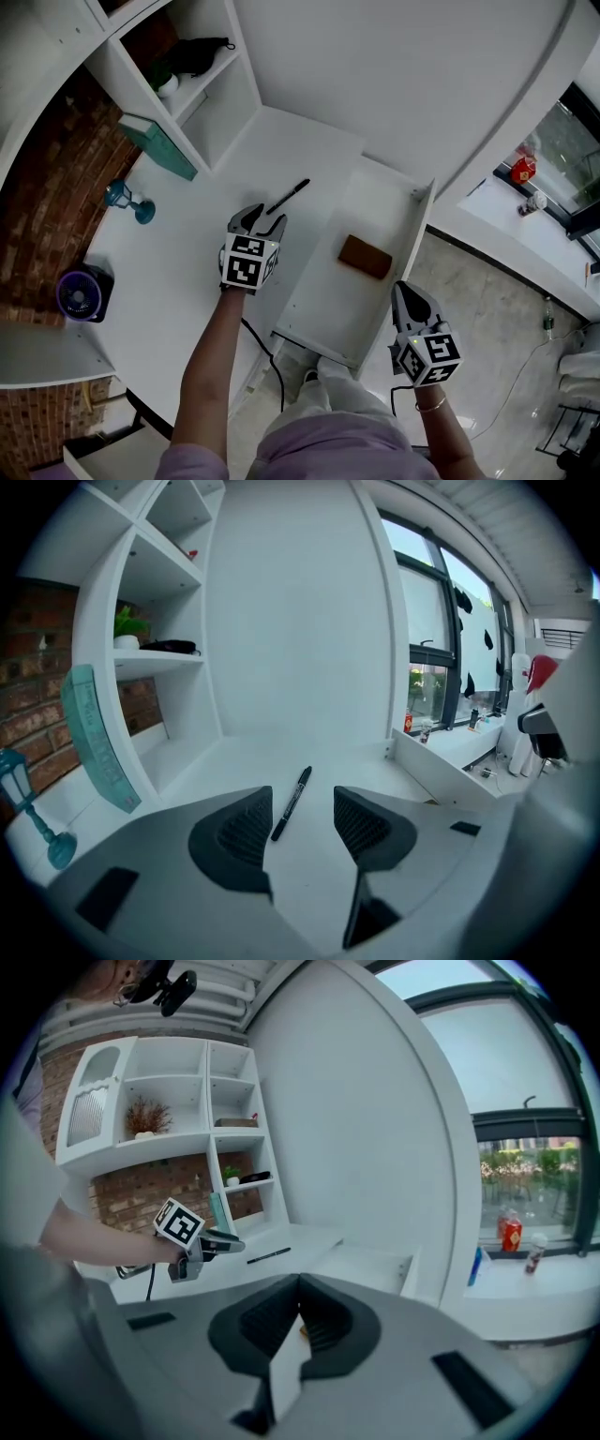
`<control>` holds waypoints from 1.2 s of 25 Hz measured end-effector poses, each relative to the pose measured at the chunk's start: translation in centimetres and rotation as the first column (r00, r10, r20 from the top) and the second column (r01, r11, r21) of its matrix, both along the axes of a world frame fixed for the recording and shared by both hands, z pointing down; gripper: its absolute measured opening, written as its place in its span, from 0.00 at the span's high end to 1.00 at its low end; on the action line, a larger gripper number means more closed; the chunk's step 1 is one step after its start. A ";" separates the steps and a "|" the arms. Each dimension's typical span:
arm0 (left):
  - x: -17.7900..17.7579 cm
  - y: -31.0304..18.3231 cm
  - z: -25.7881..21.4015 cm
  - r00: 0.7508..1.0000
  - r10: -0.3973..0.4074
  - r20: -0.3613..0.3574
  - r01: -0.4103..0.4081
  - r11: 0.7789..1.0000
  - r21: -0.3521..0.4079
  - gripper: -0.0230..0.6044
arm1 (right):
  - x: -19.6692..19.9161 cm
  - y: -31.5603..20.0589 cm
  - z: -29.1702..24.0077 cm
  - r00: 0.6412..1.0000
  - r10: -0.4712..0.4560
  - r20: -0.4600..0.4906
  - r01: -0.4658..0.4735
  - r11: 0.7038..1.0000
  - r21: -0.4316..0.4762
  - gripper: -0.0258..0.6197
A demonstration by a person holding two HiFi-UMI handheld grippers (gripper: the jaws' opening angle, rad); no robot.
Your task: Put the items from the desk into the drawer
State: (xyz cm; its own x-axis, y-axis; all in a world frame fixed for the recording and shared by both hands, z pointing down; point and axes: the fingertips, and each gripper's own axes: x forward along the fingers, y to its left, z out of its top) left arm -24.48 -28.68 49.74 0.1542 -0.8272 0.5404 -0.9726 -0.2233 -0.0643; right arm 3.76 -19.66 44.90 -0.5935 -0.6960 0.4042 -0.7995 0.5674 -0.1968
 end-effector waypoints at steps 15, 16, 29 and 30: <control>-0.4 -5.4 4.5 0.998 0.036 0.060 -0.029 0.993 -0.110 0.69 | -1.0 -2.6 2.5 0.999 -0.041 -0.017 0.040 0.998 -0.046 0.95; -0.3 -5.6 4.9 0.997 0.041 0.063 -0.033 0.992 -0.118 0.69 | -1.2 -2.7 2.6 0.999 -0.045 -0.018 0.044 0.998 -0.046 0.95; 0.3 -7.3 7.6 0.993 0.096 0.071 -0.078 0.973 -0.219 0.70 | -1.5 -3.9 3.3 0.998 -0.055 -0.009 0.055 0.997 -0.056 0.95; 0.3 -7.4 7.7 0.993 0.099 0.063 -0.082 0.971 -0.226 0.70 | -1.5 -4.0 3.3 0.998 -0.057 -0.008 0.056 0.997 -0.056 0.95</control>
